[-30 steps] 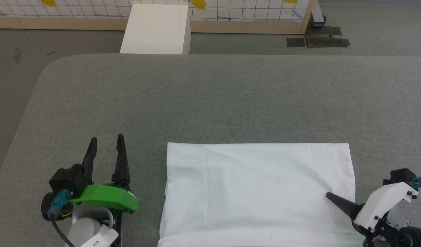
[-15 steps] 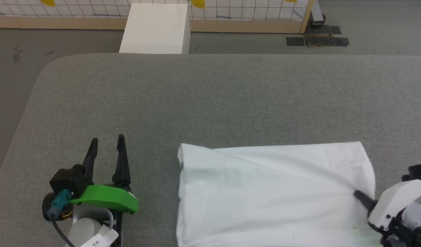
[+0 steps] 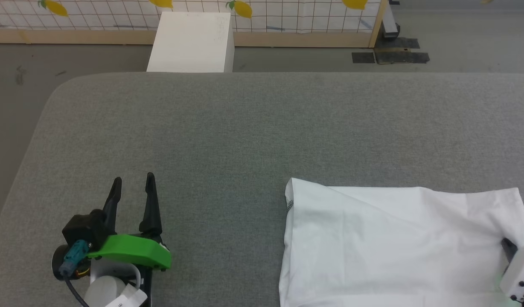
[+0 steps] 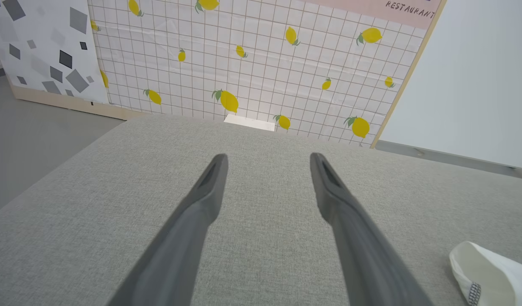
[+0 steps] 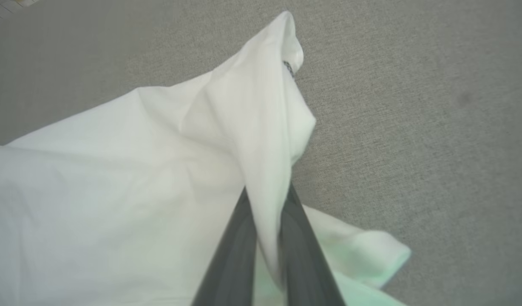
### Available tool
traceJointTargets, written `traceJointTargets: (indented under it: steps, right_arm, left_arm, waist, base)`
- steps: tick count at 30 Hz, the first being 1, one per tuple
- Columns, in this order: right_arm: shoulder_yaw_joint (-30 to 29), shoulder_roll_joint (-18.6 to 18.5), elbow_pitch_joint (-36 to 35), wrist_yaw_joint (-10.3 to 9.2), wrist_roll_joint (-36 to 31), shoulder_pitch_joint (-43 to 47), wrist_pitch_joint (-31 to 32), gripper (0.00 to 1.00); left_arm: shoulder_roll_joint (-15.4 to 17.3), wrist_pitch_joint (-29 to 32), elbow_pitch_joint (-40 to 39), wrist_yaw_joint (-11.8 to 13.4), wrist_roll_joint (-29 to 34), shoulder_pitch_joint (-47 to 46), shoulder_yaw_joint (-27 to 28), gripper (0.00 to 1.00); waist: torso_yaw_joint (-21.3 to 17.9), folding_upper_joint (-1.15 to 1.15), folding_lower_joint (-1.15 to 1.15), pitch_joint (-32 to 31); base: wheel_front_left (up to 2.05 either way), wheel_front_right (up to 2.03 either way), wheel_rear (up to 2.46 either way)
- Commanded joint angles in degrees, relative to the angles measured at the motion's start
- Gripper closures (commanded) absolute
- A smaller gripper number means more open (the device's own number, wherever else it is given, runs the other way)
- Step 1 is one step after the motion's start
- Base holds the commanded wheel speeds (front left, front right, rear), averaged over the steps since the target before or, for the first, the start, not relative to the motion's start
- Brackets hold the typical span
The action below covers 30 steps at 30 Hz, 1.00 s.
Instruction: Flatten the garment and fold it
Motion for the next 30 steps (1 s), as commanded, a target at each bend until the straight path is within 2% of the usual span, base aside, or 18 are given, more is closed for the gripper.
traceJointTargets:
  steps: [1, 5, 7, 11, 17, 27, 28, 30]
  right_arm:
    - [2.53, -0.11, -2.93, -0.09, 0.70, 1.00, 0.14, 1.00]
    - [11.54, -0.11, -11.97, -0.09, 0.76, 3.30, 2.80, 1.00]
    - [19.80, -0.11, -17.74, -0.09, -1.05, 3.69, 5.51, 1.00]
    - [31.26, -0.53, -20.20, -0.09, -4.10, 1.83, 8.02, 1.00]
    - [42.60, -2.22, -12.44, -0.09, -4.00, -4.05, 9.16, 1.00]
    - [49.94, -1.10, 3.48, -0.09, -0.13, -9.79, 9.05, 1.00]
    - [50.17, -1.00, 4.21, -0.09, 0.27, -9.95, 8.97, 0.93]
    - [50.81, -0.85, 5.25, -0.09, 1.36, -10.06, 9.08, 0.44]
  left_arm:
    - [-0.24, -0.44, 0.06, -0.24, 0.30, 0.53, 0.15, 0.00]
    - [-0.24, -0.44, 0.12, -0.28, 0.47, 0.51, 0.00, 0.00]
    - [-0.24, -0.44, 0.13, -0.32, 0.52, 0.26, -0.16, 0.00]
    - [-0.24, -0.44, 0.19, -0.34, 0.36, -0.43, -0.50, 0.00]
    - [-0.24, -0.44, 0.32, -0.38, -0.17, -1.62, -1.25, 0.00]
    - [-0.25, -0.44, 0.44, -0.27, -1.00, -2.59, -1.59, 0.00]
    - [-0.25, -0.44, 0.40, -0.27, -1.01, -2.55, -1.54, 0.00]
    - [-0.25, -0.44, 0.35, -0.23, -1.03, -2.46, -1.50, 0.00]
  waist:
    - [-0.06, 0.00, 0.00, -0.16]
    - [0.00, 0.00, 0.00, -0.30]
    - [0.22, 0.00, 0.00, -0.06]
    - [0.77, 0.00, 0.00, 0.65]
    - [2.17, 0.00, 0.00, 2.09]
    - [4.06, 0.00, 0.00, 3.92]
    - [4.12, 0.00, 0.00, 3.98]
    - [4.17, 0.00, 0.00, 3.99]
  base:
    - [0.00, 0.00, 0.00]
    - [0.00, 0.00, 0.00]
    - [0.00, 0.00, 0.00]
    - [0.00, 0.00, 0.00]
    - [0.00, 0.00, 0.00]
    - [0.00, 0.00, 0.00]
    - [0.00, 0.00, 0.00]
    - [0.00, 0.00, 0.00]
